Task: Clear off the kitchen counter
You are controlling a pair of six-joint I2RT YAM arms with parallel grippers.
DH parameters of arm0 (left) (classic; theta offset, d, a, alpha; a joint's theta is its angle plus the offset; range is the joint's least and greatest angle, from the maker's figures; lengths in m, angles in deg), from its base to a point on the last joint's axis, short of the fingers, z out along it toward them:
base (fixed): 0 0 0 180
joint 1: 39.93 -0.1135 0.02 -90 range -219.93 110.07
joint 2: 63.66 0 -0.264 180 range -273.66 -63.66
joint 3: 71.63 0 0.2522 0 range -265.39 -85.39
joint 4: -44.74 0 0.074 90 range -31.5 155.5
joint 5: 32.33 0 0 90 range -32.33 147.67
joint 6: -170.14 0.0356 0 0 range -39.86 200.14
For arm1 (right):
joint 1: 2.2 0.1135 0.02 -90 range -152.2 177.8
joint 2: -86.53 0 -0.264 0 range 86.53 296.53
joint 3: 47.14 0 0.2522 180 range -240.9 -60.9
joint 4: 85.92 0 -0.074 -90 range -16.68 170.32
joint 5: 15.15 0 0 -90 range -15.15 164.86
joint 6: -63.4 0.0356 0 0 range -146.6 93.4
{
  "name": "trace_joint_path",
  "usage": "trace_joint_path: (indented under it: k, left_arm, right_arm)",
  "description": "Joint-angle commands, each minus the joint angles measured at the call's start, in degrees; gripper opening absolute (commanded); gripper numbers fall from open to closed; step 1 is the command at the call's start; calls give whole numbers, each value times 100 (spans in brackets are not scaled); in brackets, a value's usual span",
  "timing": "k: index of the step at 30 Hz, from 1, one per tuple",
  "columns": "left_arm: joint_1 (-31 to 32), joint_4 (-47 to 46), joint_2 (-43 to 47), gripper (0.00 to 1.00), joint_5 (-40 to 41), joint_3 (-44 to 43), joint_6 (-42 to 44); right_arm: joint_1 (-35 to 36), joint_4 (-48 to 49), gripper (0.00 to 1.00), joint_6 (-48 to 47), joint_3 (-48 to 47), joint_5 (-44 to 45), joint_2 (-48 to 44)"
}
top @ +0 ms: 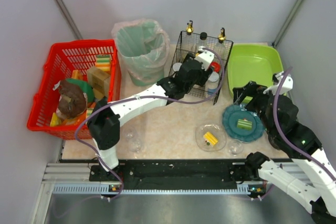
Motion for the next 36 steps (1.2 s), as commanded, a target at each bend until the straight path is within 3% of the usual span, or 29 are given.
trace_joint_path:
  k: [1, 15, 26, 31, 36]
  left_arm:
    - [-26, -663, -97, 51, 127, -153, -17]
    - [-149, -557, -264, 59, -30, 136, -440]
    - [-167, -505, -326, 77, -39, 154, -625]
    - [-167, -321, -361, 89, -311, -12, -572]
    - [-167, -109, -256, 92, -303, -57, -598]
  right_arm:
    - [-48, -5, 92, 12, 0, 100, -102]
    - [-48, -49, 92, 100, 35, 65, -111]
    - [-39, -84, 92, 100, 17, 74, -111]
    - [-39, -102, 92, 91, -27, 39, -111]
    - [-48, -120, 92, 74, -106, 48, -110]
